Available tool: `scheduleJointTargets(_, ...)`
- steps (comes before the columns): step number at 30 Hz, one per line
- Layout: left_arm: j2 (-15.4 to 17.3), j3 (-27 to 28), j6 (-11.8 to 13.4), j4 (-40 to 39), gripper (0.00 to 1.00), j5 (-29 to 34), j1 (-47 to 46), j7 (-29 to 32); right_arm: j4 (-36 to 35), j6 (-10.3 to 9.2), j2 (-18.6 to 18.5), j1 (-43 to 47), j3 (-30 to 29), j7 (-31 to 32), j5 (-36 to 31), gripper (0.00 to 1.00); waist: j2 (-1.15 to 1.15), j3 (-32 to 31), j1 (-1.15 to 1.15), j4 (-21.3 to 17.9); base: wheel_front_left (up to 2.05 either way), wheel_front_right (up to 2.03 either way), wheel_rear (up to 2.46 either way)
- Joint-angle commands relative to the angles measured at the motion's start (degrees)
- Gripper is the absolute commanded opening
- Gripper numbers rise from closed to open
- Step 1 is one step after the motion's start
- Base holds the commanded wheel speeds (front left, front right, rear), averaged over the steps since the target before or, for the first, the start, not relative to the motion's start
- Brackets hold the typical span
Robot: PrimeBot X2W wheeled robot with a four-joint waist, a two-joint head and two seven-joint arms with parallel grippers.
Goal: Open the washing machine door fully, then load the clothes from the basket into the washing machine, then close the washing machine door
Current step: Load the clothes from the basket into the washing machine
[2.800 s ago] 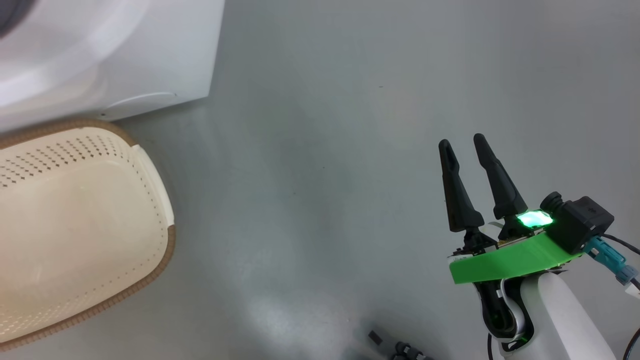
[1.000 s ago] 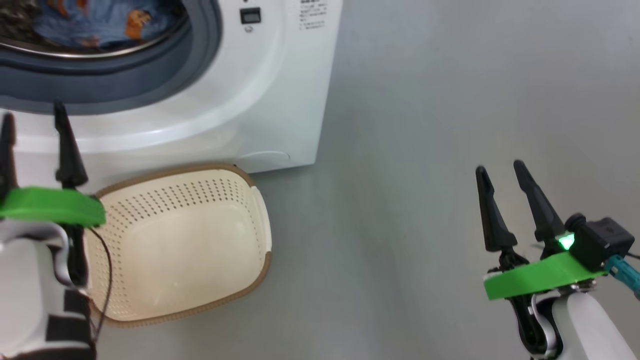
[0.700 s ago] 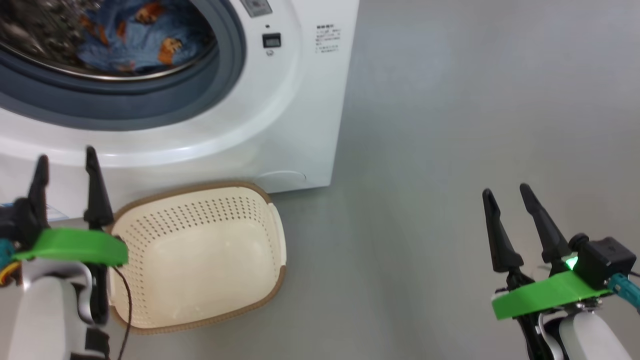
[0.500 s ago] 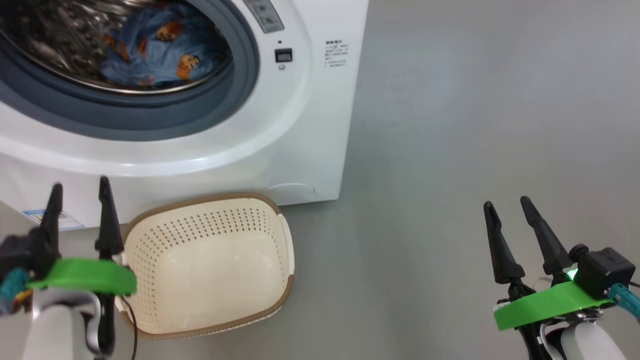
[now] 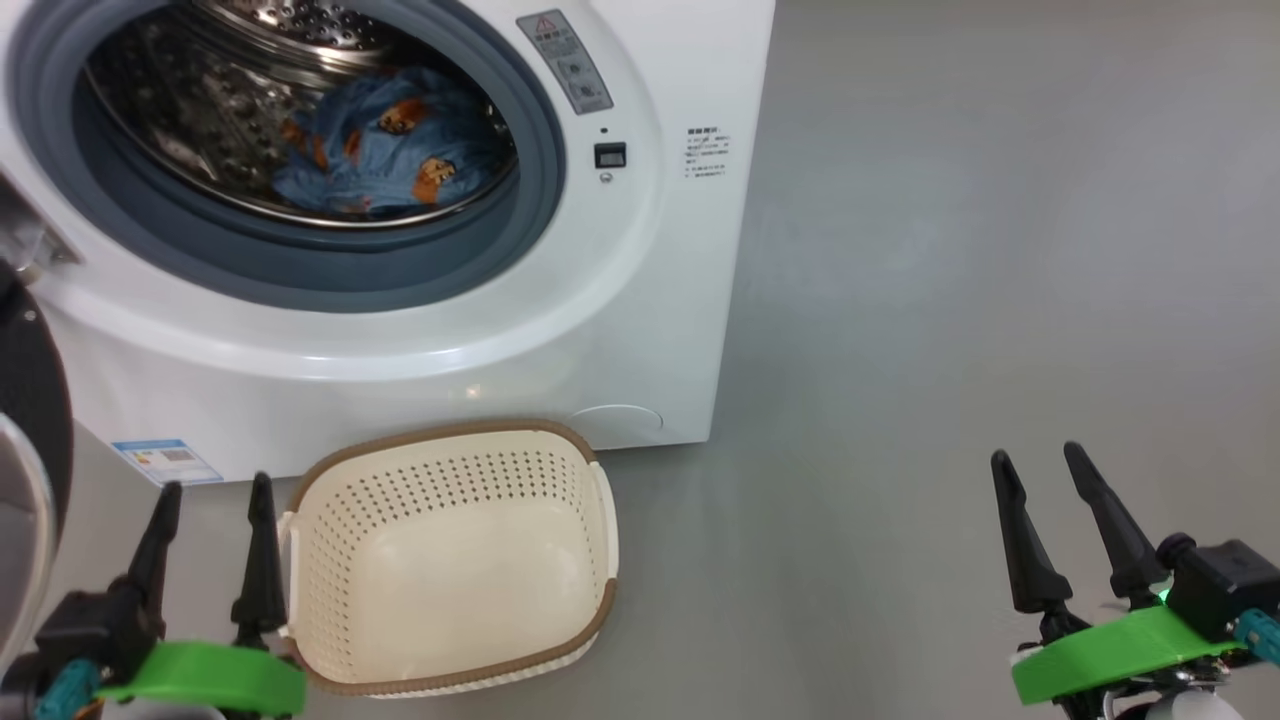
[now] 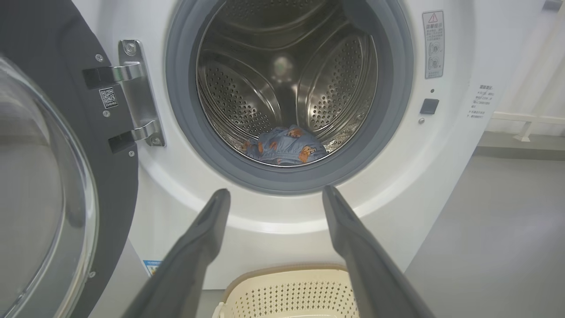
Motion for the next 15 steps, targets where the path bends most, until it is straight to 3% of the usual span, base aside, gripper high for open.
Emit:
scheduleJointTargets(1,0.9,1.8,-0.1,-2.6,1.0,-0.8,0.7,-0.4,-1.4,0.25,-1.0,0.4,1.1,-0.5,0.2,1.0,0.0,-0.7,0.0,0.6,0.0,0.0,0.0)
scheduleJointTargets(15,0.4,2.3,-0.1,-6.1,1.0,-0.7,4.7,-0.4,-1.6,0.25,-1.2,1.9,0.6,-0.5,0.3,1.0,0.0,-2.1,0.0,2.2,0.0,0.0,0.0)
